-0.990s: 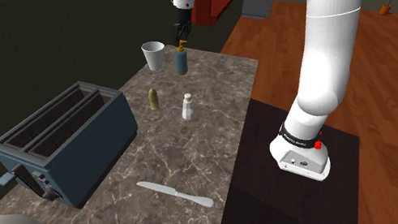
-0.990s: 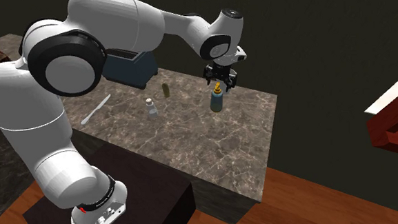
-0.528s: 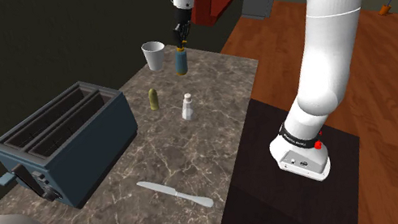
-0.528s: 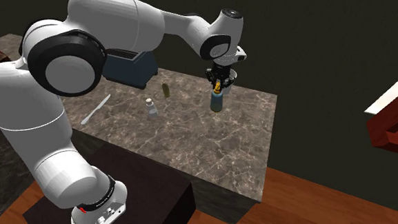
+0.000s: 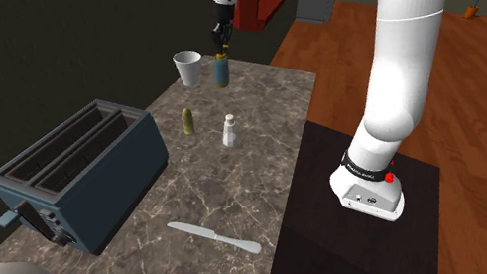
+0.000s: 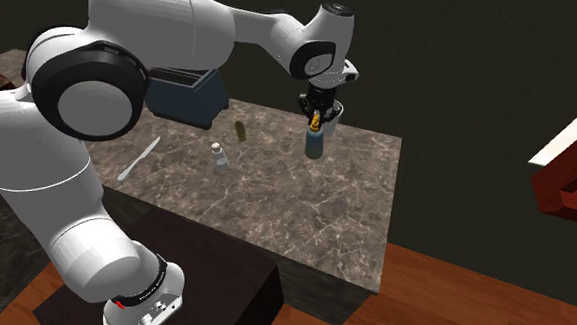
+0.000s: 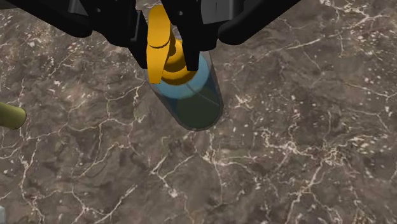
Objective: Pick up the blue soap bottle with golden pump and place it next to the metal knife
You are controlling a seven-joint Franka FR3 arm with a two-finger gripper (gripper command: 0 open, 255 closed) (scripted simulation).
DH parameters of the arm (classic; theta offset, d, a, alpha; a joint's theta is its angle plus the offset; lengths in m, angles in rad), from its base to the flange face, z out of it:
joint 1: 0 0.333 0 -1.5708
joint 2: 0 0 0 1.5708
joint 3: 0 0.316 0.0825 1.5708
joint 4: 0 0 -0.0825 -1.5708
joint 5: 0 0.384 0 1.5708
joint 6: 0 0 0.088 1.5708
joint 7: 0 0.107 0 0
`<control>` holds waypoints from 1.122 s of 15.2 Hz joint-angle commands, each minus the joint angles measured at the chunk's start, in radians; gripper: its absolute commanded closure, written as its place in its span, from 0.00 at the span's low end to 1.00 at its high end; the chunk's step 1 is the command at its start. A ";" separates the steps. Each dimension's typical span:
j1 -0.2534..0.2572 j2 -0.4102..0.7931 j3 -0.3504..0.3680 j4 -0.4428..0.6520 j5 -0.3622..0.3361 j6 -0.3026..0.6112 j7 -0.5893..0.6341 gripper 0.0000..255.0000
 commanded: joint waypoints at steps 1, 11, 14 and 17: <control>0.000 -0.004 -0.001 0.021 -0.003 -0.025 0.005 1.00; -0.002 -0.029 -0.006 0.123 -0.017 -0.149 0.025 1.00; -0.004 -0.032 -0.007 0.159 -0.020 -0.187 0.031 1.00; -0.005 -0.033 -0.008 0.198 -0.021 -0.227 0.036 1.00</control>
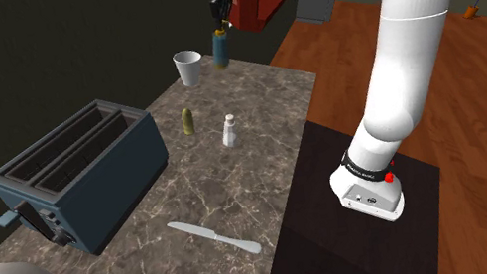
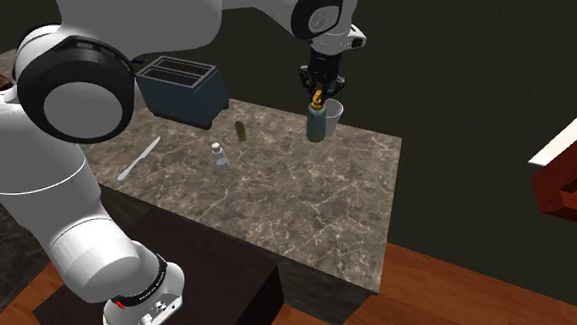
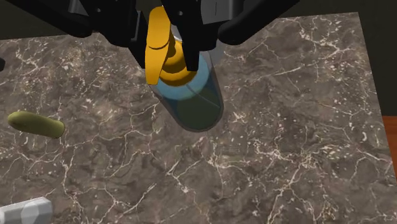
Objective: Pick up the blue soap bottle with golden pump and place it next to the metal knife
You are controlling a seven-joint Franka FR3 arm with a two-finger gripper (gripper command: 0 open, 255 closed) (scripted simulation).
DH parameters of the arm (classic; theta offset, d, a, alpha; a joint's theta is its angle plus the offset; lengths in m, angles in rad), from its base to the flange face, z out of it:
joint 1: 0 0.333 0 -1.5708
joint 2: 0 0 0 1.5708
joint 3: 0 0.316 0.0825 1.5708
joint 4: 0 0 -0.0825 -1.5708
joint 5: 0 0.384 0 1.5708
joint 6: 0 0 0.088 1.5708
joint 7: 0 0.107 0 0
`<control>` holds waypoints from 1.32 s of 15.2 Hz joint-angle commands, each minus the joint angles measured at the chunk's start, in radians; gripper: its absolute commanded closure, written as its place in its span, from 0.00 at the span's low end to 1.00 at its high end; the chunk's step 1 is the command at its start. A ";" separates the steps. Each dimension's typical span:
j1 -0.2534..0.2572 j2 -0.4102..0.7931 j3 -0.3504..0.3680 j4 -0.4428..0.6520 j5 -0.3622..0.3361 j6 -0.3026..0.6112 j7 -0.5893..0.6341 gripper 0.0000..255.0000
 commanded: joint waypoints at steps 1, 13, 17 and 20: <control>-0.001 0.000 0.000 0.025 -0.001 -0.025 0.004 1.00; -0.014 0.025 -0.003 0.223 0.003 -0.197 0.022 1.00; -0.022 0.045 -0.004 0.306 0.008 -0.261 0.028 1.00; -0.030 0.066 -0.004 0.377 0.014 -0.312 0.032 1.00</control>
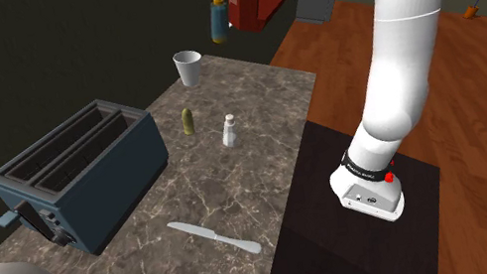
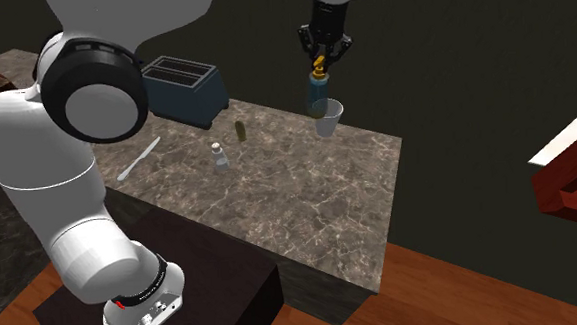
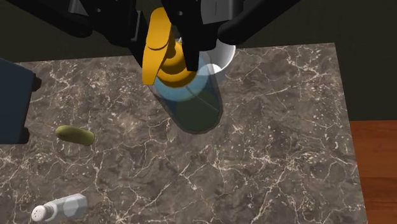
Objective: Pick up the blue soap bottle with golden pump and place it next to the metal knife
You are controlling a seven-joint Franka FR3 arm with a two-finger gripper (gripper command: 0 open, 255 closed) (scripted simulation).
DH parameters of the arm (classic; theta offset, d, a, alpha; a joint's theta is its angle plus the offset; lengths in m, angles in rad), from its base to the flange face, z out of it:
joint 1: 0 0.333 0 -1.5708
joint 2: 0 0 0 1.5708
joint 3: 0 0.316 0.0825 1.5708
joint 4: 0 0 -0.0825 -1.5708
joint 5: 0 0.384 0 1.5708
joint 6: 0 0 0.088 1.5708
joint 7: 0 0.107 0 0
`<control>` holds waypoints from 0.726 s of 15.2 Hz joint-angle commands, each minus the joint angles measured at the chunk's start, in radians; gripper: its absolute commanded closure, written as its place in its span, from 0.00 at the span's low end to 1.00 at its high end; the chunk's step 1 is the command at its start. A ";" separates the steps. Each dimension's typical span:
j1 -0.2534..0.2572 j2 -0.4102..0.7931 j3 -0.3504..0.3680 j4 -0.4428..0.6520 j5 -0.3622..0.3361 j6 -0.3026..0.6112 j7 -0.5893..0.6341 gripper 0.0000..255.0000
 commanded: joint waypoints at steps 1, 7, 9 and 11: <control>-0.007 0.014 -0.001 0.053 0.004 -0.039 0.002 1.00; 0.001 0.000 0.002 0.093 0.002 -0.091 0.022 1.00; 0.043 -0.098 0.009 -0.046 -0.026 -0.043 0.052 1.00; 0.077 -0.184 0.022 -0.162 -0.049 -0.006 0.086 1.00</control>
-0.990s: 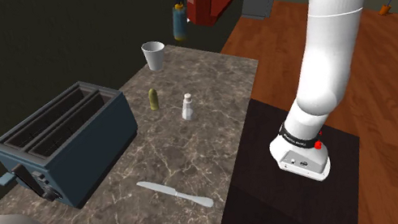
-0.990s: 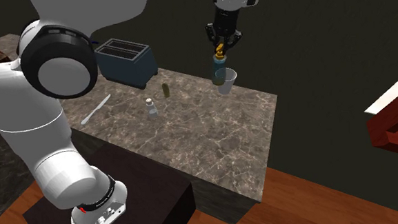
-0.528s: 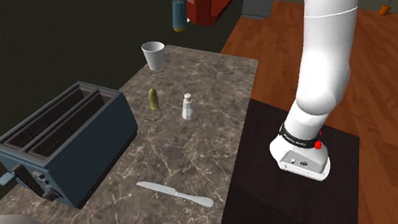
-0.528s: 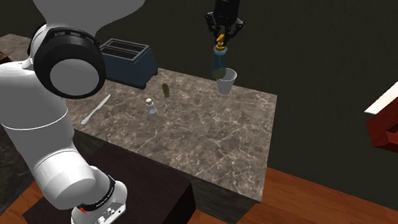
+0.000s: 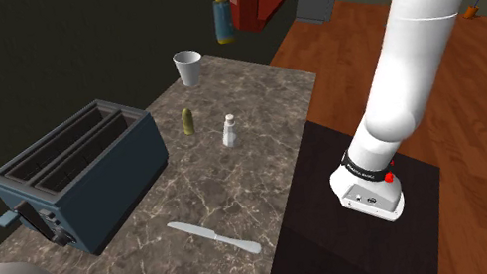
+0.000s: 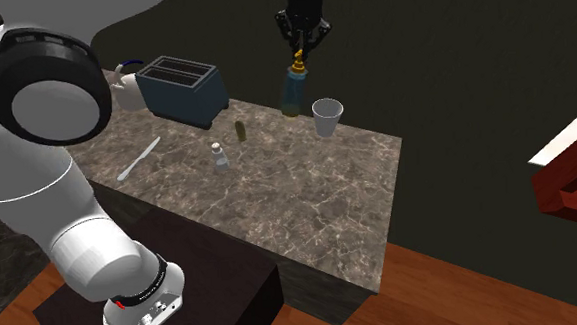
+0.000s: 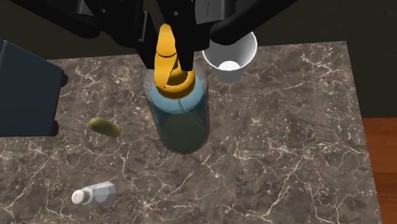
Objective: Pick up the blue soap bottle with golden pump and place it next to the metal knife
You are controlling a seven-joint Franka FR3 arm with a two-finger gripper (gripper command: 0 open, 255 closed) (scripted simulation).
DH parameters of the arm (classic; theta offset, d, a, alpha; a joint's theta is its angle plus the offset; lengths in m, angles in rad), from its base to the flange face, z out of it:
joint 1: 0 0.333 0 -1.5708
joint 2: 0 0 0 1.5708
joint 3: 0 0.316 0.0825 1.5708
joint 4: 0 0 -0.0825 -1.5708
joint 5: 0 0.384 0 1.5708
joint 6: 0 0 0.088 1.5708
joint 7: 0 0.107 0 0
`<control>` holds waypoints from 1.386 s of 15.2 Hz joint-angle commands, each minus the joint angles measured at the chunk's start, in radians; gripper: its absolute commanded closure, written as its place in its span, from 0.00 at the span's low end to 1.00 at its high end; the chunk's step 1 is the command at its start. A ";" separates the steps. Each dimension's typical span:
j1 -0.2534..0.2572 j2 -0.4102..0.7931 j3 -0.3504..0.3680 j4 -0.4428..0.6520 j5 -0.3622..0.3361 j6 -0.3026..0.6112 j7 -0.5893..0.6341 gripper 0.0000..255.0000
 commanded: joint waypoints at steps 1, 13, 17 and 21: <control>0.032 -0.081 0.015 -0.112 -0.022 0.038 0.037 1.00; 0.142 -0.455 0.157 -0.538 -0.074 0.124 0.280 1.00; 0.169 -0.549 0.215 -0.629 -0.064 0.130 0.364 1.00; 0.197 -0.630 0.276 -0.700 -0.044 0.130 0.449 1.00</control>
